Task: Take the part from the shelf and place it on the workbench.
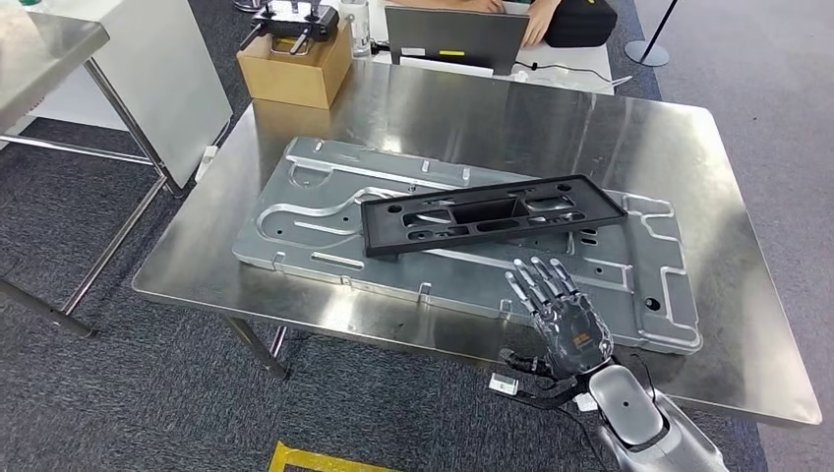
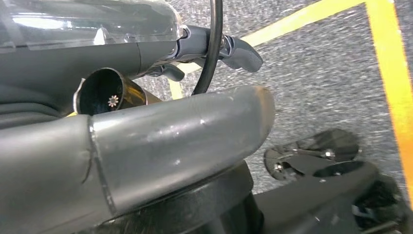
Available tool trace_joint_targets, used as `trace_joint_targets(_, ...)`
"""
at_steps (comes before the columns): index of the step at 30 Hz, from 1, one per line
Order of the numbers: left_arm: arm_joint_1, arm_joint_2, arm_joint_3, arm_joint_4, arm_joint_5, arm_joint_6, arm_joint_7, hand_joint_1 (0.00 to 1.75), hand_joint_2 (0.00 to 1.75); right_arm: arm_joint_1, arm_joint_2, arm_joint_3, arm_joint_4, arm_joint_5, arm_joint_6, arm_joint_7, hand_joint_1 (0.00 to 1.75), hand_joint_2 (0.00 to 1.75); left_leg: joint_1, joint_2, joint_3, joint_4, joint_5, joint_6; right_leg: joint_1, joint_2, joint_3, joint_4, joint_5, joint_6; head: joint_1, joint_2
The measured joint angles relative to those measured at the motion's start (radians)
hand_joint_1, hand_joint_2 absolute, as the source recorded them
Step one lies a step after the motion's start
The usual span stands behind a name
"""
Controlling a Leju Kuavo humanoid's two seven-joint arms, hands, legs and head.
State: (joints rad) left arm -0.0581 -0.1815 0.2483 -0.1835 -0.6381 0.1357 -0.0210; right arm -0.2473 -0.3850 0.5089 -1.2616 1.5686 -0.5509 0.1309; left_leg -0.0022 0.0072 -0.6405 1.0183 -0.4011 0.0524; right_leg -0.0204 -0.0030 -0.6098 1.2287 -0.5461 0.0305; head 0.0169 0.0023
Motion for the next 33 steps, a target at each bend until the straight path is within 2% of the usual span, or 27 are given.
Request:
trace_joint_targets(2, 0.0, -0.002, 0.0, 0.0, -0.001, 0.001, -0.001, 0.0, 0.0, 0.0, -0.001, -0.009, -0.005, 0.0, -0.002, -0.001, 0.0, 0.0, -0.005, 0.0, -0.016, 0.003, 0.017, -0.004, 0.01, 0.0, 0.099, -0.146, 0.015, -0.018, 0.0, 0.0)
trace_joint_targets(3, -0.001, -0.003, 0.0, 0.0, -0.001, 0.002, -0.001, 0.0, 0.0, 0.001, -0.001, -0.013, -0.008, 0.0, -0.005, -0.001, 0.0, 0.0, -0.005, 0.001, -0.019, 0.001, 0.027, -0.008, 0.015, 0.0, 0.131, -0.2, 0.01, -0.023, 0.0, 0.0)
trace_joint_targets(4, -0.001, -0.004, 0.0, 0.0, -0.001, 0.003, -0.002, 0.0, 0.0, 0.001, -0.002, -0.018, -0.011, 0.0, -0.007, -0.001, 0.0, 0.0, -0.004, 0.001, -0.021, -0.002, 0.038, -0.013, 0.019, 0.0, 0.146, -0.233, 0.003, -0.027, 0.0, 0.0)
trace_joint_targets(6, 0.0, -0.006, 0.0, 0.0, -0.001, 0.004, -0.003, 0.0, 0.0, 0.004, -0.003, -0.024, -0.014, 0.0, -0.011, -0.001, 0.0, 0.0, -0.002, 0.001, -0.025, -0.013, 0.057, -0.024, 0.018, -0.001, 0.138, -0.249, 0.023, -0.032, 0.0, 0.0)
trace_joint_targets(7, 0.0, -0.006, 0.0, 0.0, -0.001, 0.004, -0.003, 0.0, 0.0, 0.005, -0.004, -0.026, -0.014, 0.0, -0.012, -0.002, 0.0, 0.0, -0.002, -0.001, -0.032, -0.009, 0.046, -0.03, 0.015, -0.003, 0.129, -0.256, 0.037, -0.038, 0.0, 0.0)
trace_joint_targets(8, 0.001, -0.007, 0.0, 0.0, -0.001, 0.005, -0.003, 0.0, 0.0, 0.007, -0.004, -0.027, -0.015, 0.0, -0.012, -0.003, 0.0, 0.0, -0.002, -0.003, -0.041, 0.009, 0.015, -0.035, 0.011, -0.005, 0.116, -0.262, 0.054, -0.043, 0.0, 0.0)
trace_joint_targets(9, 0.001, -0.007, 0.001, 0.0, -0.001, 0.006, -0.003, 0.0, 0.0, 0.009, -0.004, -0.028, -0.016, 0.0, -0.013, -0.004, 0.0, 0.0, -0.001, -0.004, -0.052, 0.049, -0.038, -0.04, 0.007, -0.007, 0.101, -0.265, 0.07, -0.047, 0.0, 0.0)
trace_joint_targets(11, 0.002, -0.007, 0.001, 0.0, -0.001, 0.006, -0.003, 0.0, 0.0, 0.016, -0.003, -0.031, -0.019, 0.0, -0.014, -0.006, 0.0, 0.0, 0.004, -0.005, -0.07, 0.17, -0.144, -0.051, 0.007, -0.008, 0.065, -0.261, 0.098, -0.05, 0.0, 0.0)
trace_joint_targets(12, 0.002, -0.007, 0.001, 0.0, -0.001, 0.007, -0.003, 0.0, 0.0, 0.021, -0.003, -0.033, -0.02, 0.0, -0.015, -0.007, 0.0, 0.0, 0.007, -0.005, -0.073, 0.231, -0.164, -0.055, 0.007, -0.009, 0.046, -0.256, 0.111, -0.048, 0.0, 0.0)
trace_joint_targets(13, 0.001, -0.007, 0.001, 0.0, -0.001, 0.007, -0.003, 0.0, 0.0, 0.026, -0.003, -0.036, -0.021, 0.0, -0.016, -0.007, 0.0, 0.0, 0.009, -0.005, -0.067, 0.271, -0.156, -0.059, 0.006, -0.011, 0.026, -0.251, 0.122, -0.046, 0.0, 0.0)
trace_joint_targets(14, 0.0, -0.007, 0.001, 0.0, -0.001, 0.008, -0.003, 0.0, 0.0, 0.032, -0.003, -0.04, -0.022, 0.0, -0.016, -0.008, 0.0, 0.0, 0.012, -0.005, -0.048, 0.282, -0.128, -0.062, 0.005, -0.012, 0.004, -0.243, 0.134, -0.044, 0.0, 0.0)
trace_joint_targets(15, 0.0, -0.007, 0.002, 0.0, -0.001, 0.009, -0.003, 0.0, 0.0, 0.038, -0.003, -0.045, -0.025, 0.0, -0.017, -0.009, 0.0, 0.0, 0.014, -0.005, -0.012, 0.258, -0.096, -0.064, 0.004, -0.013, -0.017, -0.235, 0.145, -0.04, -0.001, 0.0)
trace_joint_targets(16, -0.001, -0.007, 0.003, 0.0, -0.001, 0.01, -0.003, 0.0, 0.0, 0.044, -0.003, -0.051, -0.03, 0.0, -0.018, -0.009, 0.0, 0.0, 0.016, -0.005, 0.04, 0.201, -0.085, -0.065, 0.003, -0.013, -0.036, -0.225, 0.154, -0.035, -0.001, 0.0)
trace_joint_targets(18, -0.003, -0.007, 0.005, 0.0, -0.001, 0.011, -0.003, 0.0, 0.0, 0.058, -0.002, -0.069, -0.041, 0.0, -0.021, -0.01, 0.0, 0.0, 0.013, -0.009, 0.147, 0.052, -0.118, -0.059, 0.002, -0.012, -0.061, -0.21, 0.173, -0.022, -0.001, 0.0)
trace_joint_targets(19, -0.004, -0.007, 0.007, 0.0, -0.001, 0.012, -0.003, 0.0, 0.0, 0.065, -0.002, -0.078, -0.047, 0.0, -0.023, -0.012, 0.0, 0.0, 0.01, -0.011, 0.176, 0.003, -0.14, -0.052, 0.003, -0.012, -0.066, -0.209, 0.183, -0.016, -0.001, 0.0)
trace_joint_targets(20, -0.004, -0.007, 0.008, 0.0, -0.001, 0.012, -0.003, 0.0, 0.0, 0.073, 0.0, -0.088, -0.052, 0.0, -0.025, -0.014, 0.0, 0.0, 0.007, -0.012, 0.184, -0.021, -0.147, -0.042, 0.004, -0.012, -0.067, -0.211, 0.194, -0.009, 0.0, 0.0)
trace_joint_targets(21, -0.003, -0.007, 0.01, 0.0, -0.001, 0.013, -0.003, 0.0, 0.0, 0.082, 0.002, -0.096, -0.054, 0.0, -0.028, -0.015, 0.0, 0.0, 0.007, -0.012, 0.176, -0.022, -0.14, -0.029, 0.003, -0.012, -0.068, -0.216, 0.205, -0.003, 0.0, 0.0)
trace_joint_targets(22, -0.002, -0.007, 0.012, 0.0, 0.0, 0.013, -0.003, 0.0, 0.0, 0.091, 0.004, -0.104, -0.056, 0.0, -0.03, -0.017, 0.0, 0.0, 0.007, -0.01, 0.166, -0.024, -0.128, -0.019, 0.001, -0.01, -0.073, -0.214, 0.199, 0.002, 0.0, 0.0)
trace_joint_targets(23, -0.003, -0.007, 0.014, 0.0, 0.0, 0.013, -0.003, 0.0, 0.0, 0.101, 0.006, -0.111, -0.056, 0.0, -0.03, -0.018, 0.0, 0.0, 0.008, -0.007, 0.153, -0.025, -0.114, -0.007, -0.001, -0.008, -0.082, -0.199, 0.173, 0.007, 0.001, 0.0)
trace_joint_targets(24, -0.002, -0.007, 0.016, 0.0, 0.0, 0.013, -0.003, 0.0, 0.0, 0.109, 0.007, -0.118, -0.057, 0.0, -0.031, -0.019, 0.0, 0.0, 0.009, -0.005, 0.138, -0.027, -0.099, 0.002, -0.003, -0.006, -0.094, -0.165, 0.125, 0.011, 0.001, 0.0)
trace_joint_targets(26, -0.003, -0.007, 0.018, 0.0, 0.0, 0.013, -0.003, 0.0, 0.0, 0.119, 0.01, -0.131, -0.058, -0.002, -0.031, -0.021, 0.0, 0.0, 0.007, -0.001, 0.103, -0.025, -0.069, 0.01, -0.003, -0.004, -0.118, -0.043, 0.008, 0.016, 0.002, 0.0)
trace_joint_targets(27, -0.002, -0.007, 0.018, 0.0, 0.0, 0.013, -0.003, 0.0, 0.0, 0.124, 0.013, -0.138, -0.059, -0.007, -0.031, -0.024, 0.0, 0.0, 0.005, 0.001, 0.084, -0.024, -0.054, 0.011, -0.003, -0.003, -0.124, 0.022, -0.022, 0.017, 0.002, 0.0)
trace_joint_targets(28, -0.002, -0.007, 0.019, 0.0, 0.0, 0.013, -0.003, 0.0, 0.0, 0.131, 0.019, -0.145, -0.059, -0.017, -0.031, -0.029, 0.0, 0.0, 0.002, 0.002, 0.064, -0.022, -0.039, 0.011, -0.002, -0.003, -0.119, 0.07, -0.023, 0.017, 0.002, 0.0)
trace_joint_targets(29, -0.001, -0.007, 0.021, 0.0, 0.0, 0.013, -0.003, 0.0, 0.0, 0.142, 0.027, -0.152, -0.058, -0.034, -0.031, -0.037, 0.0, 0.0, 0.001, 0.002, 0.044, -0.019, -0.026, 0.01, -0.002, -0.003, -0.101, 0.088, -0.001, 0.015, 0.002, 0.0)
trace_joint_targets(30, -0.001, -0.008, 0.022, 0.0, 0.001, 0.013, -0.003, 0.0, 0.0, 0.155, 0.038, -0.16, -0.058, -0.056, -0.031, -0.046, 0.0, 0.0, -0.001, 0.002, 0.025, -0.016, -0.013, 0.009, -0.001, -0.002, -0.065, 0.07, 0.03, 0.011, 0.002, 0.0)
trace_joint_targets(31, -0.001, -0.008, 0.024, 0.0, 0.001, 0.013, -0.003, 0.0, 0.0, 0.167, 0.051, -0.167, -0.058, -0.081, -0.032, -0.056, 0.0, 0.0, -0.002, 0.002, 0.009, -0.013, -0.001, 0.007, 0.001, -0.002, -0.009, 0.014, 0.049, 0.004, 0.001, 0.0)
trace_joint_targets(33, -0.001, -0.009, 0.026, 0.0, 0.001, 0.013, -0.003, 0.0, 0.0, 0.184, 0.075, -0.179, -0.058, -0.117, -0.033, -0.071, 0.0, 0.0, -0.005, 0.001, -0.012, -0.008, 0.021, -0.001, 0.008, -0.002, 0.122, -0.158, 0.023, -0.011, 0.001, 0.0)
